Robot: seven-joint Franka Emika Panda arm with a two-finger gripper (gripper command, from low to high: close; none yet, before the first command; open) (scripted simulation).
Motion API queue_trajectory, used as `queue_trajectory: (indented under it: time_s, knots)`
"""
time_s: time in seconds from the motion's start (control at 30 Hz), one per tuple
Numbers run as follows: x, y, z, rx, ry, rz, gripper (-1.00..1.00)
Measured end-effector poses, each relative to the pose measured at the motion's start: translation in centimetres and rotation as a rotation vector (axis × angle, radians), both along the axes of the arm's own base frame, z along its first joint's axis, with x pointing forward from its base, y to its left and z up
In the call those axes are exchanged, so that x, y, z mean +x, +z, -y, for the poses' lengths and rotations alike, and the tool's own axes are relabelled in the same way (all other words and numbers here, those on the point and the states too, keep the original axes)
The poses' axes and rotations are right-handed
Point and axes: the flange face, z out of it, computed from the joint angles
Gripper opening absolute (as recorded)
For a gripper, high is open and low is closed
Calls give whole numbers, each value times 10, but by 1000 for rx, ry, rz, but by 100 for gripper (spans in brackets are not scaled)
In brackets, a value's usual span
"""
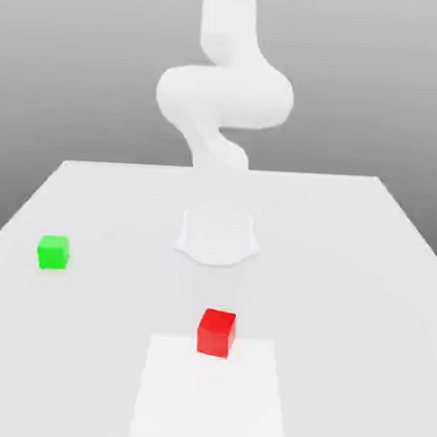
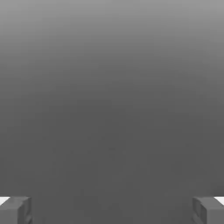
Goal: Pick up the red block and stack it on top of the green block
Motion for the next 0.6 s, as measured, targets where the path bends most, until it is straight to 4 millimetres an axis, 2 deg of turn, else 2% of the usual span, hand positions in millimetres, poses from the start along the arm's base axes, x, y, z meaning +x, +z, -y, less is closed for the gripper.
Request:
queue_trajectory:
  time_s: [0.13,0.23,0.3,0.43,0.6]
  knots:
    - [32,-99,1,36,-35,-147,0]
    - [39,-174,0,54,-62,-257,0]
    - [37,-225,-2,63,-82,-333,0]
    - [13,-326,-5,72,-127,-494,0]
    - [-42,-451,-9,70,-187,-693,0]
